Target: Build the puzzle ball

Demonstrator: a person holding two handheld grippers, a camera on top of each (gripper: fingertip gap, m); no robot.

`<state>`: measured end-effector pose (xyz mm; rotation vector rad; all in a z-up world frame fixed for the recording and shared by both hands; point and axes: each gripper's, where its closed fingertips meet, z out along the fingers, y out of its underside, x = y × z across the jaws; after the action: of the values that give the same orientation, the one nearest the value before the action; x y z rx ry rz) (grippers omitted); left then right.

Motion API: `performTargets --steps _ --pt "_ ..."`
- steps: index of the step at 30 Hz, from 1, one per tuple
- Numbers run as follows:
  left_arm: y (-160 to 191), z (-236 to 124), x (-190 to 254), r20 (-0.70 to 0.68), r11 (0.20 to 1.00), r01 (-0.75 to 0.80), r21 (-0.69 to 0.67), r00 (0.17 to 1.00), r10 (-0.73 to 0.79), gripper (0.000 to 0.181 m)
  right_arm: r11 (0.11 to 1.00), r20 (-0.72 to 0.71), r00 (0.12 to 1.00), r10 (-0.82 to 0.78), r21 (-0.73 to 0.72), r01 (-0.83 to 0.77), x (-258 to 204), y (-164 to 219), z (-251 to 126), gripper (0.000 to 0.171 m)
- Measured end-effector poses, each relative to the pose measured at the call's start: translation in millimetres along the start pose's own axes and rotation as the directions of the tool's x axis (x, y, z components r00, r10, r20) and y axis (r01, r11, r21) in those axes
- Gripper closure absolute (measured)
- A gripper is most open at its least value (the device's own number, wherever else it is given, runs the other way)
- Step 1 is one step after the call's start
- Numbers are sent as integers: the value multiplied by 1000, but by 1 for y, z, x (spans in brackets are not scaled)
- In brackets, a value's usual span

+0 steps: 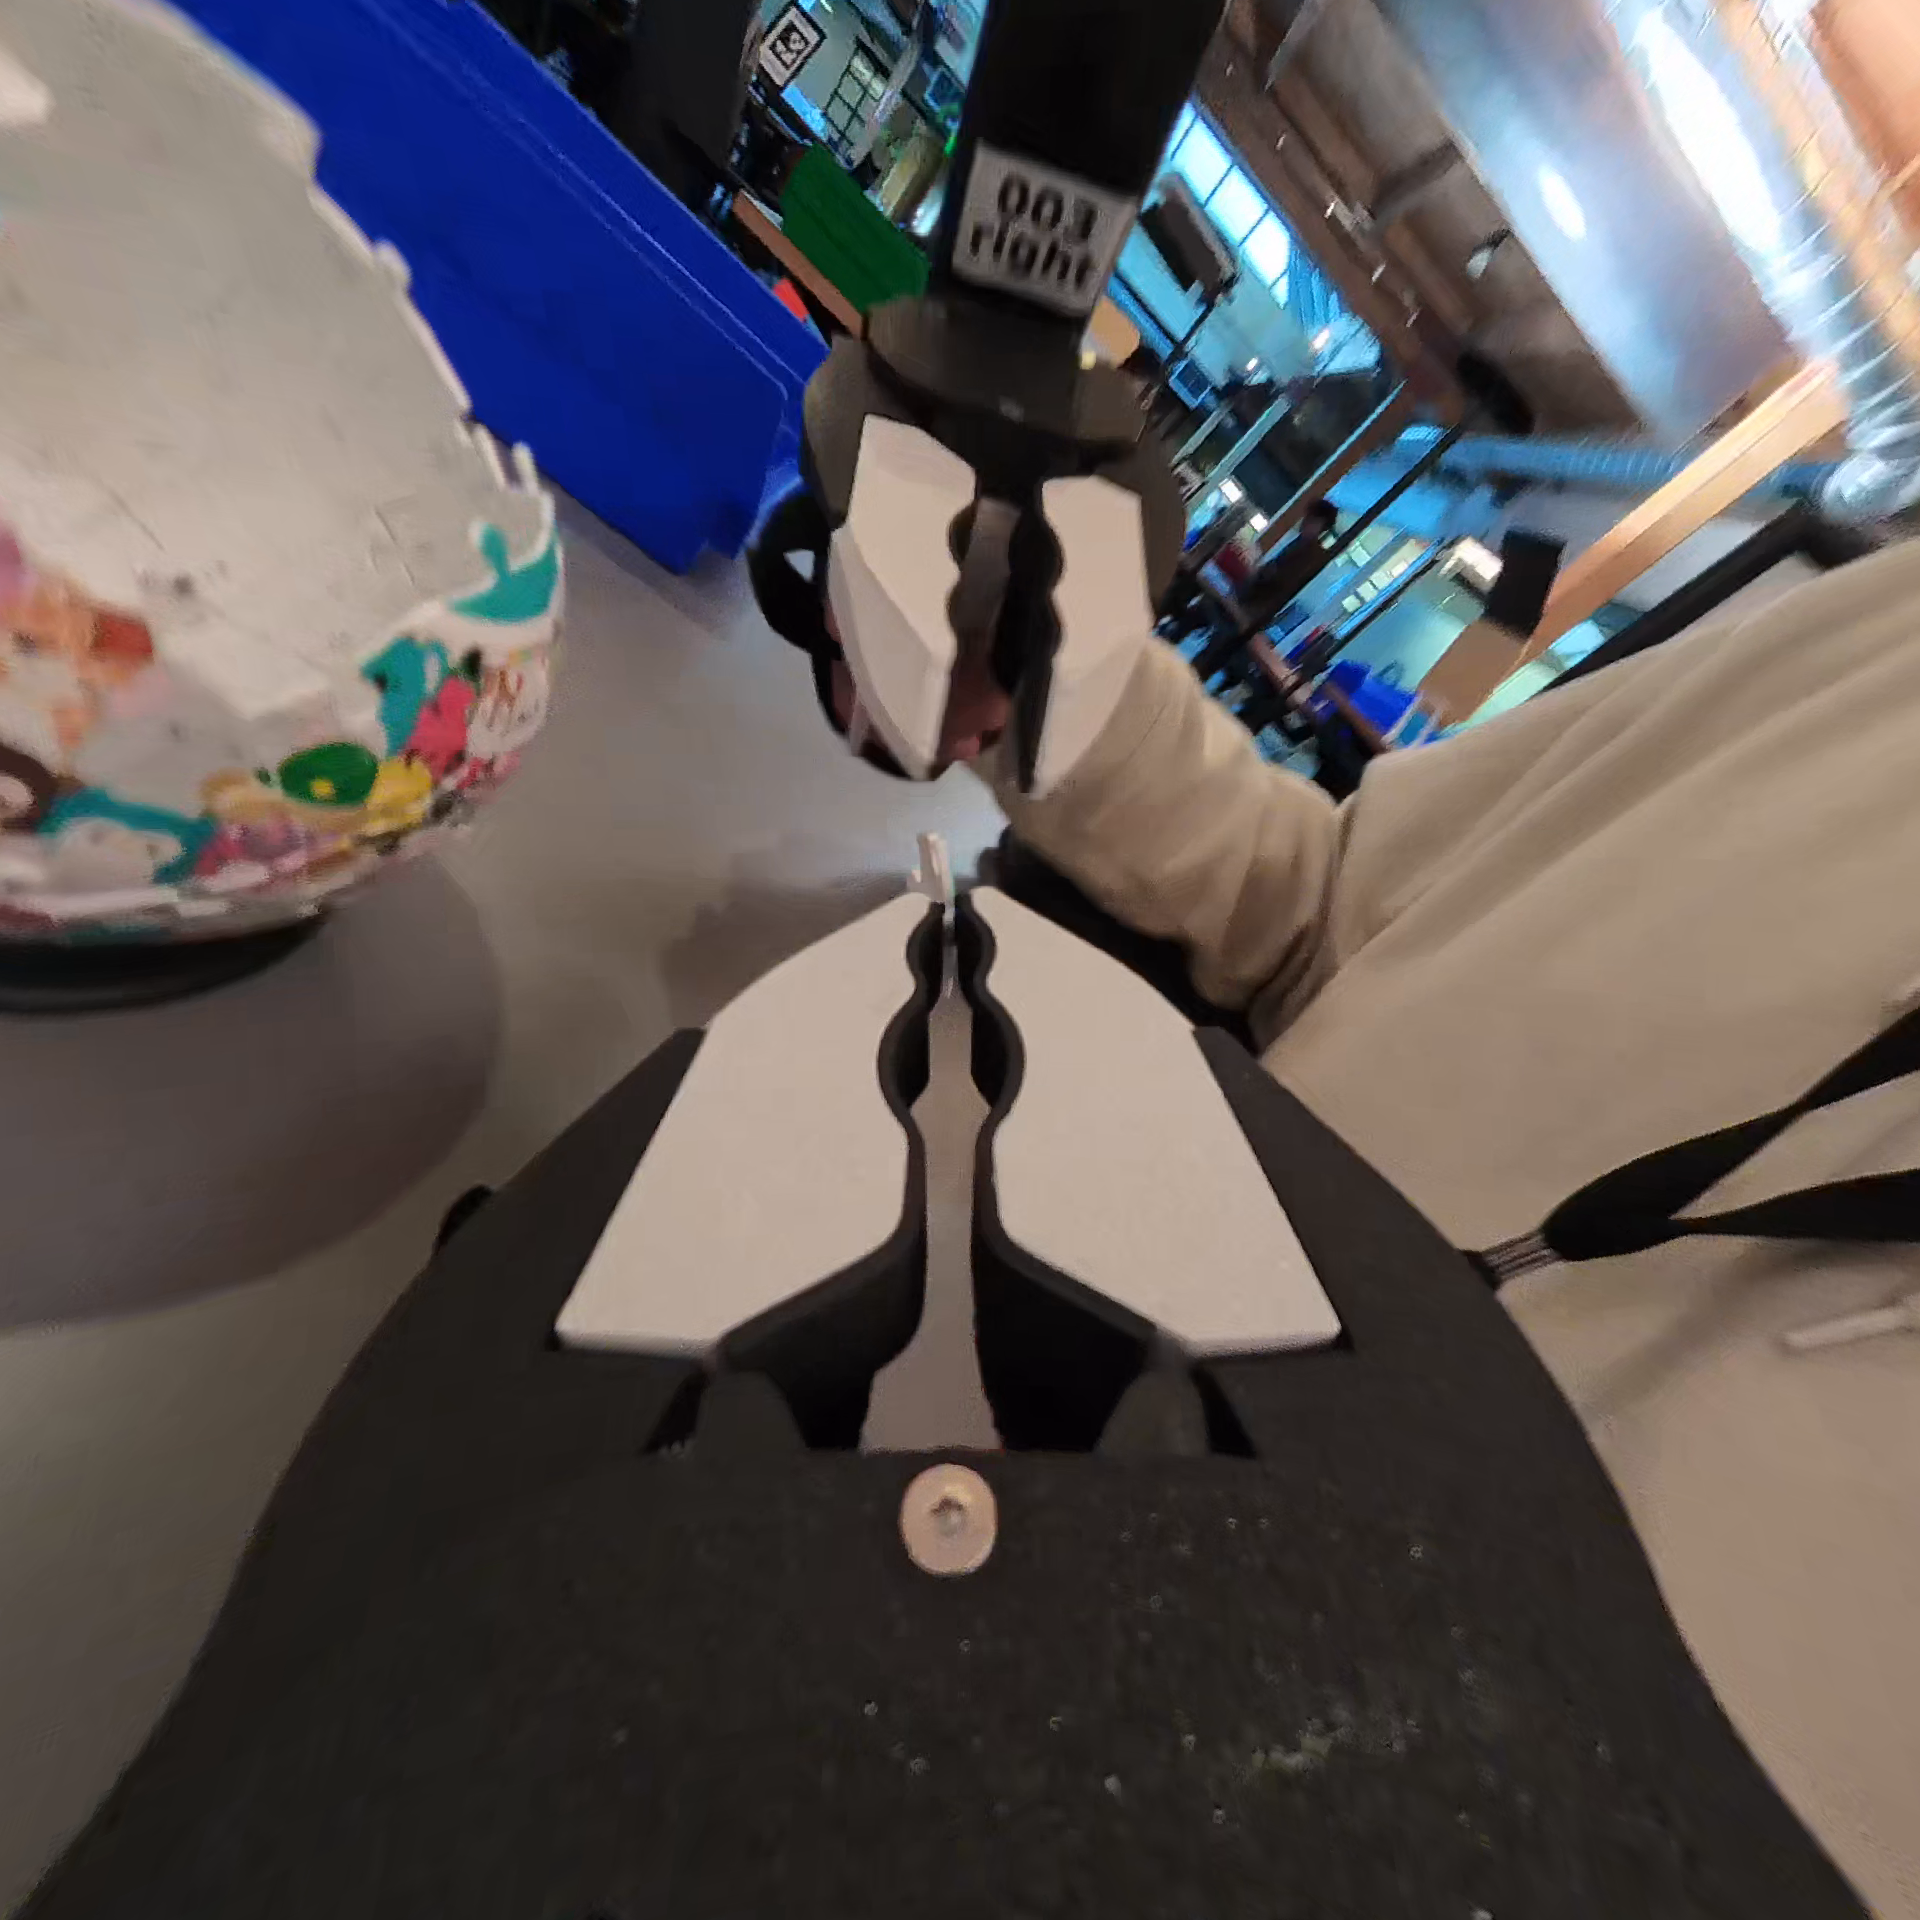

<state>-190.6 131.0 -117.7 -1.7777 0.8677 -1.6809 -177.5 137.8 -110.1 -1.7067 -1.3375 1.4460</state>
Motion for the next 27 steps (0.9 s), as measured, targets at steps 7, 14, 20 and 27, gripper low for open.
performTargets --steps 7,14,20,27 --pt "-6 -3 14 32 974 -226 -23 973 226 180 899 77 976 -204 -380 218 -14 -7 10 170" --pt "-9 -11 24 45 962 -274 4 961 273 180 842 121 970 -209 -482 241 -13 -8 12 157" --pt "-8 -8 20 65 968 -250 2 966 249 180 850 119 974 -195 -475 228 -13 -8 14 168" --pt "-15 -21 -25 293 970 -242 -32 925 240 153 833 11 984 -177 -532 155 22 -28 -12 169"
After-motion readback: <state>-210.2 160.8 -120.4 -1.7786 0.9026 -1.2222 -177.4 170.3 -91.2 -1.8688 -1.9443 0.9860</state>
